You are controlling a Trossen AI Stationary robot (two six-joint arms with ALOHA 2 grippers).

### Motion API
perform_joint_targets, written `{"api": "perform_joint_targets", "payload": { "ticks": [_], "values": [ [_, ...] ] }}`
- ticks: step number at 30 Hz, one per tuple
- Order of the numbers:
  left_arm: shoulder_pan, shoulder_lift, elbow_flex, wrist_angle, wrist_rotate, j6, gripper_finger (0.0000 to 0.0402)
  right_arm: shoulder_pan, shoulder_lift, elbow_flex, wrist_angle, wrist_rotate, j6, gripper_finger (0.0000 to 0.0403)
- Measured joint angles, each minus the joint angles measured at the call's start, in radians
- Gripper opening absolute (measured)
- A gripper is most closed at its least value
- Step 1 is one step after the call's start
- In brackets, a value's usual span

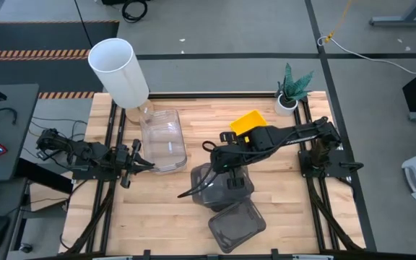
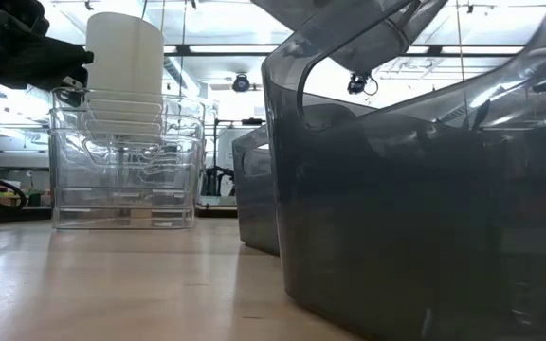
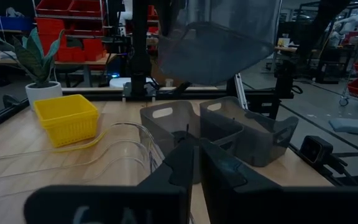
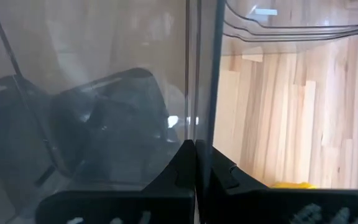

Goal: Stack baskets by color
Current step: Stack the top right black bin on top of the top left black bin

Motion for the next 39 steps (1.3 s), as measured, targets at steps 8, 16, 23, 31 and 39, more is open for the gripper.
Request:
{"api": "perform_joint_targets", "payload": {
  "ticks": [8, 16, 23, 31, 39],
  "values": [
    [0.0, 0.0, 0.0, -0.001, 0.0, 0.0, 0.0038, 0.0, 0.031, -0.031, -0.003, 0.001, -0.056, 0.0005],
    [0.0, 0.0, 0.0, 0.001, 0.0, 0.0, 0.0035, -0.008, 0.046, -0.128, 0.0, -0.004, -0.169, 0.0005],
    [0.0, 0.0, 0.0, 0.0, 0.0, 0.0, 0.0031, -0.033, 0.047, -0.206, 0.016, -0.003, -0.212, 0.0005],
    [0.0, 0.0, 0.0, 0.0, 0.0, 0.0, 0.004, -0.054, 0.046, -0.287, 0.031, -0.015, -0.26, 0.0005],
    [0.0, 0.0, 0.0, 0.0, 0.0, 0.0, 0.0032, -0.06, 0.046, -0.333, 0.054, -0.037, -0.329, 0.0005]
  ]
}}
